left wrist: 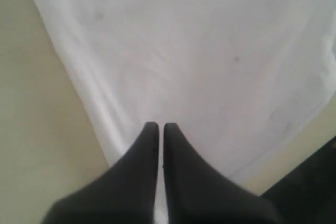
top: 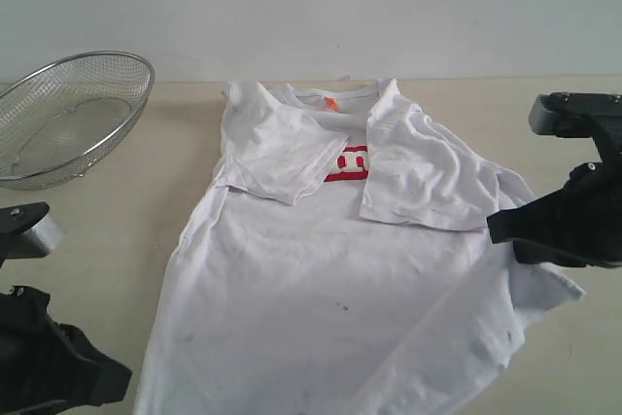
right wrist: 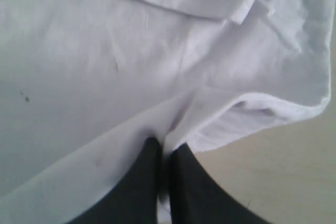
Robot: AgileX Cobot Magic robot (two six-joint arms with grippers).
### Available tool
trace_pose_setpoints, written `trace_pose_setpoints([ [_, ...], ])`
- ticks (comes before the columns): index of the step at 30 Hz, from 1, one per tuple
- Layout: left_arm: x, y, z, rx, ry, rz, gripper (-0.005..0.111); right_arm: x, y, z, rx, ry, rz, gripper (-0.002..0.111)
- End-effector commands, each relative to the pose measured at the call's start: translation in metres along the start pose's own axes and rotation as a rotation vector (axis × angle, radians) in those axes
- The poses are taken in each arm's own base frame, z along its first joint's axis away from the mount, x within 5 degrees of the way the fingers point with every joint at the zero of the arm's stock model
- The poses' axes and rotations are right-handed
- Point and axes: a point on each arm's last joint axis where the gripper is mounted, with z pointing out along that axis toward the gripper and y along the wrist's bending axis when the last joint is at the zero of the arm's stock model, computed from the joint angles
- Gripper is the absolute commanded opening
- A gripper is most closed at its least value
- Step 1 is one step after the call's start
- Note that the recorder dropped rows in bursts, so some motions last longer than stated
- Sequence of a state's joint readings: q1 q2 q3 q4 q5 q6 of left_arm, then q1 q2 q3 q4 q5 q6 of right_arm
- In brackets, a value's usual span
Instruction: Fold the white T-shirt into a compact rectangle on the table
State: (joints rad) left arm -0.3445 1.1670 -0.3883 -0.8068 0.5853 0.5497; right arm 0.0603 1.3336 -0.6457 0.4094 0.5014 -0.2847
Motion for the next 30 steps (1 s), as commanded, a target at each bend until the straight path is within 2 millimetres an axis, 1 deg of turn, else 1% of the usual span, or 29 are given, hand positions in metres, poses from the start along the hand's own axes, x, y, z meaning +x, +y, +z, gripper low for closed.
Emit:
trace_pose_setpoints([
  [1, 0.012, 0.007, -0.001, -0.084, 0.099, -0.06, 0.004, -0.008, -0.001, -0.003, 0.015, -0.081, 0.012, 0.0],
  [4, 0.016, 0.01, -0.001, -0.112, 0.135, -0.077, 0.004, -0.009, -0.001, -0.003, 0.019, -0.096, 0.01, 0.0],
  [7, 0.016, 0.01, -0.001, -0.113, 0.135, -0.09, 0.004, -0.013, -0.002, -0.004, 0.032, -0.141, 0.012, 0.0],
  [12, 0.017, 0.01, 0.0, -0.116, 0.141, -0.131, 0.004, -0.014, -0.003, -0.004, 0.034, -0.148, 0.014, 0.0],
  [17, 0.017, 0.009, 0.0, -0.098, 0.148, -0.139, 0.004, -0.022, -0.006, -0.003, 0.063, -0.234, 0.016, 0.0],
  [19, 0.016, 0.008, 0.0, -0.089, 0.135, -0.128, 0.004, -0.026, -0.006, -0.001, 0.061, -0.234, 0.024, 0.0],
  [24, 0.013, 0.004, 0.001, -0.044, 0.101, -0.105, 0.004, -0.048, -0.006, 0.01, 0.057, -0.225, 0.024, 0.0],
  [30, 0.012, 0.003, 0.001, -0.031, 0.094, -0.076, 0.004, -0.087, -0.006, 0.026, 0.054, -0.246, 0.021, 0.0],
])
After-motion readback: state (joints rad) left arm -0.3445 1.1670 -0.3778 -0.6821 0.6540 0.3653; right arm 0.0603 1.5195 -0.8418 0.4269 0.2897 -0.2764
